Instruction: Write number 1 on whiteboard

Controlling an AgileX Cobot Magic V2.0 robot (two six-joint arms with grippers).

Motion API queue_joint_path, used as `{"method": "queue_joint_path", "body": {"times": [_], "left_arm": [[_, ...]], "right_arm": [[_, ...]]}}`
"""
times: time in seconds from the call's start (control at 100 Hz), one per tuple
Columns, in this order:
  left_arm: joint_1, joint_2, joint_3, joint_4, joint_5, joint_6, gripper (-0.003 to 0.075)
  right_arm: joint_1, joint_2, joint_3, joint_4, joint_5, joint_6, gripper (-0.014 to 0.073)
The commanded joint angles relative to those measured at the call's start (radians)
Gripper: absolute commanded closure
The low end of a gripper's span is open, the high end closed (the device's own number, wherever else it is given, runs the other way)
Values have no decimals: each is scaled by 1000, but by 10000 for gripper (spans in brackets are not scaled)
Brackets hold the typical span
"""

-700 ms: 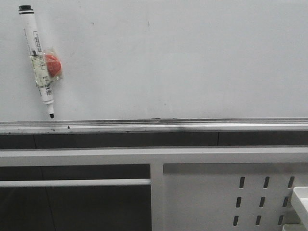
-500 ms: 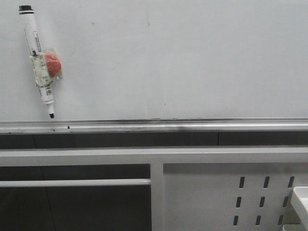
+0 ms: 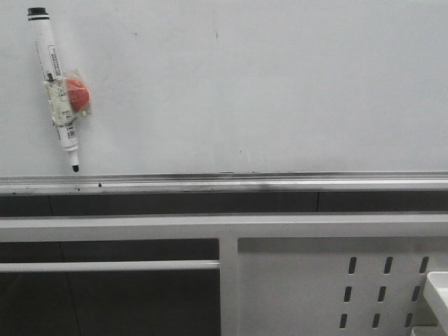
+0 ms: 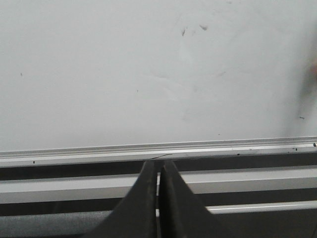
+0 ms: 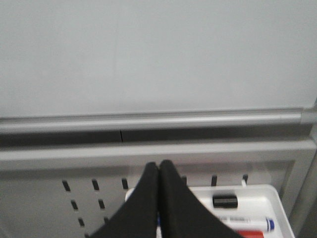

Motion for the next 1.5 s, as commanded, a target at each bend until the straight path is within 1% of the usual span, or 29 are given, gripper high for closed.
{"method": "queue_joint_path", "body": {"times": [0.0,0.05,0.11,0.19,0.3,0.4,0.49,0.56,0.65,0.69,0.75,0.79,0.86,0.89,0.94,1.12,1.32,1.37,1.42,1.49], "left_arm": [[-9,-21,35,-11,-87,0,740],[-9,-21,35,-11,-90,0,740],[-9,-21,35,-18,-118,0,740],[-9,-21,35,-46,-219,0,740],[-9,-21,35,-46,-316,0,740],[-9,-21,35,-46,-359,0,740],[-9,-21,29,-77,-352,-8,740],[-9,-17,0,-139,-278,-8,740],[-9,5,-69,-179,-172,-8,740],[-9,17,-97,-186,-174,-8,740],[-9,36,-137,-195,-239,-8,740],[-9,42,-149,-195,-312,-8,740],[-9,44,-151,-195,-440,-8,740],[-9,44,-151,-200,-470,-8,740],[-9,44,-151,-201,-494,-8,740],[-9,44,-151,-203,-498,-8,740],[-9,44,-151,-199,-512,-8,739],[-9,48,-151,-199,-484,-8,738],[-11,50,-151,-199,-422,-16,726],[-13,50,-151,-199,-309,-56,659]], "right_arm": [[-6,-22,15,-12,-228,-4,663],[-6,-22,15,-12,-330,-4,663],[-6,-22,15,-12,-409,-4,663],[-6,-22,15,-12,-481,-4,663],[-6,-22,15,-12,-501,-4,663],[-6,-22,15,-12,-514,-4,663],[-6,-22,7,41,-529,33,663],[-6,-20,-29,84,-458,82,663],[-6,2,-127,84,-261,82,663],[-6,25,-177,88,-174,82,663],[-6,61,-231,98,-74,82,663],[-6,87,-255,98,-66,82,663],[-6,119,-265,98,-107,82,663],[-6,125,-265,98,-134,82,663],[-6,130,-265,98,-137,82,663],[-6,143,-265,98,-110,82,663],[-6,147,-265,105,-27,82,663],[-6,147,-265,126,-11,82,663],[-6,147,-265,133,-2,82,663],[-6,147,-265,133,-2,82,663]]}}
